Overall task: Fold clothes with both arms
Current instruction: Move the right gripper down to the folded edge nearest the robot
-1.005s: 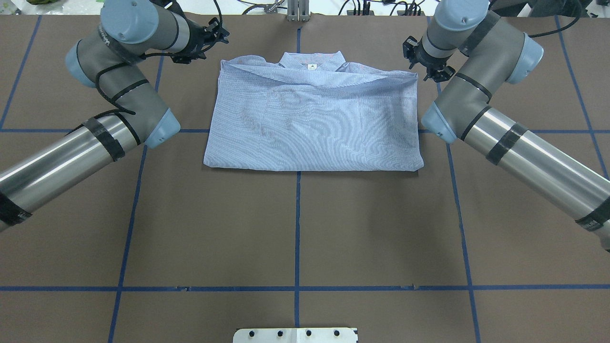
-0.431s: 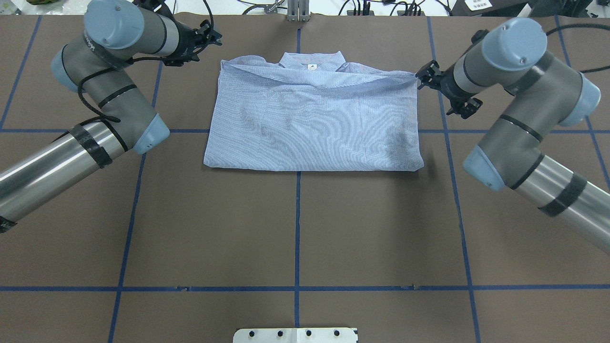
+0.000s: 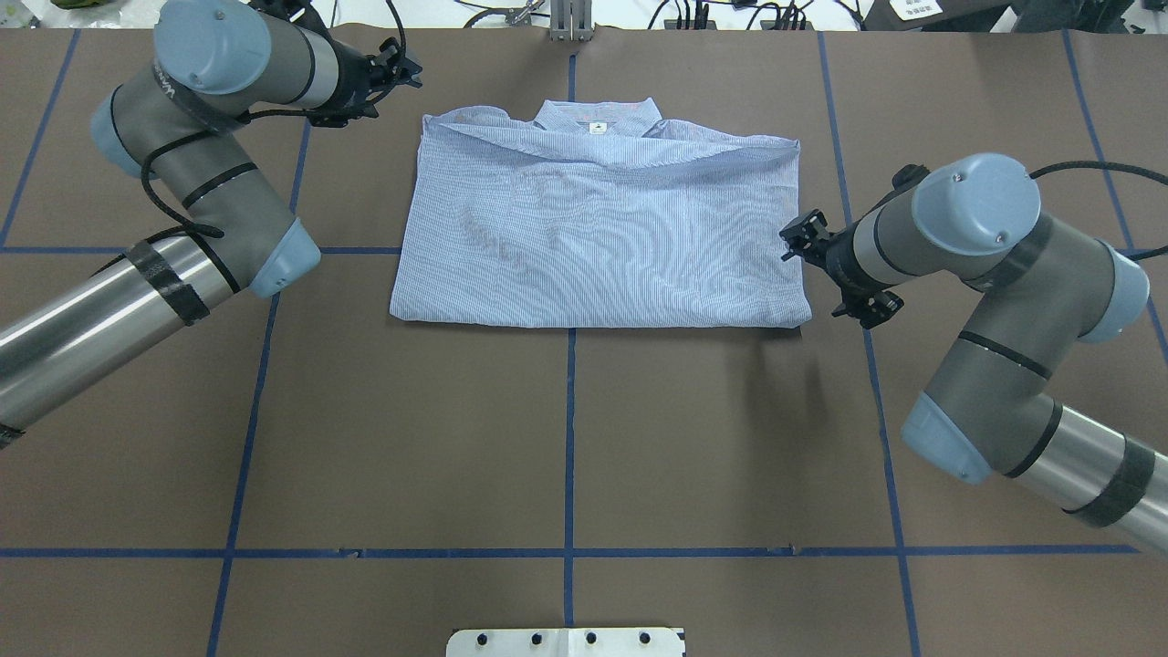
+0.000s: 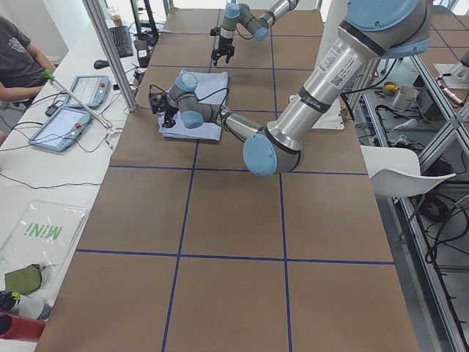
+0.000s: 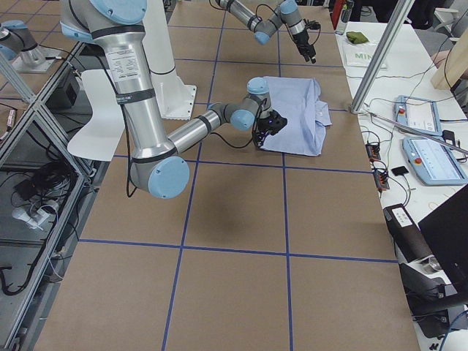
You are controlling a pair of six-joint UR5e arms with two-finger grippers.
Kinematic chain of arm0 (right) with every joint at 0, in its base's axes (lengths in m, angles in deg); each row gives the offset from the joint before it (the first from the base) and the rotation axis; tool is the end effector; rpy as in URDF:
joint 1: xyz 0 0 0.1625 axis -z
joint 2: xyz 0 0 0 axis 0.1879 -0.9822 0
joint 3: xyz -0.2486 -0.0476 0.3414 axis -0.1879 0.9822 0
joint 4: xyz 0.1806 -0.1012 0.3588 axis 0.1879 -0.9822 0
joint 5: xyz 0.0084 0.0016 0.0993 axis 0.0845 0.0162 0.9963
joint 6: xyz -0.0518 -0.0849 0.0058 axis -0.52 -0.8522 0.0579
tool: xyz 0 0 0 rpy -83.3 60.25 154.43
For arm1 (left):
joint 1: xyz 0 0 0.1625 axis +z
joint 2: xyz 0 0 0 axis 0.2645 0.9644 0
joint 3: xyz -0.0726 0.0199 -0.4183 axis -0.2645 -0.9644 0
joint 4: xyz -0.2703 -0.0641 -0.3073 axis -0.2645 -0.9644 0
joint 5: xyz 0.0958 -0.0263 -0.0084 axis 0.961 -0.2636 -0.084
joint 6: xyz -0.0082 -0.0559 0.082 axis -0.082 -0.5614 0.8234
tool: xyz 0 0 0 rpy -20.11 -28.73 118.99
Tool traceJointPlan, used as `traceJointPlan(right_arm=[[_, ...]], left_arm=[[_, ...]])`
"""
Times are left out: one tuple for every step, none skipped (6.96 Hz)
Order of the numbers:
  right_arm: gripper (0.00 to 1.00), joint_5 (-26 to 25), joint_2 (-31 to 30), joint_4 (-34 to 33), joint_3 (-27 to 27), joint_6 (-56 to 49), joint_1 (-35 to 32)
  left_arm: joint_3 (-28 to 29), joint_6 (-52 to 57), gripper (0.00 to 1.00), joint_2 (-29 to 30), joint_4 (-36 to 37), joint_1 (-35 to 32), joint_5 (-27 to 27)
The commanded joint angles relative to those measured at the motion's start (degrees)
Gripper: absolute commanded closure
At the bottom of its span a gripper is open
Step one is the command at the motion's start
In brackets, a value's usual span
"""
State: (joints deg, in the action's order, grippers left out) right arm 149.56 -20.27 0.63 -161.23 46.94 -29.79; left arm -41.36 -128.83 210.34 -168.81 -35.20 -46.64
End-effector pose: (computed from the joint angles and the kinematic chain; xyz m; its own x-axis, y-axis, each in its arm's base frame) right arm -0.3922 -0.4732 0.3843 0.3221 0.7274 0.6059 -0.6146 0.6475 -0.4505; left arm 0.4058 -0.6692 0.3006 0.2848 -0.2981 -0.9111 0.6219 0.7807 -0.0611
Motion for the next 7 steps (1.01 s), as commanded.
traceJointPlan(right_arm=[[0.02,-1.8,0.1,0.0,1.1,1.7,3.0],[0.04,-1.9,0.3,0.0,2.4,1.6,3.4],[0.08,-1.9,0.8,0.0,3.2,1.6,3.4],[0.09,-1.9,0.9,0.0,4.1,1.5,3.4],[0.18,-2.1,1.0,0.0,4.1,1.6,3.4],[0.27,-2.4,1.1,0.0,4.2,1.6,3.4],[0.63,-2.4,1.6,-0.1,4.2,1.7,3.4]], left_arm=[[-0.9,0.1,0.24,-0.7,0.0,0.0,0.2],[-1.0,0.1,0.24,-0.8,0.0,0.0,0.2],[-1.4,0.1,0.24,-1.3,0.0,0.0,0.2],[-1.4,0.1,0.24,-1.6,0.0,0.0,0.2],[-1.4,0.1,0.24,-1.7,0.0,0.0,0.2],[-1.4,0.1,0.24,-1.7,0.0,0.0,0.3],[-1.4,0.2,0.24,-2.2,0.0,0.0,0.3]])
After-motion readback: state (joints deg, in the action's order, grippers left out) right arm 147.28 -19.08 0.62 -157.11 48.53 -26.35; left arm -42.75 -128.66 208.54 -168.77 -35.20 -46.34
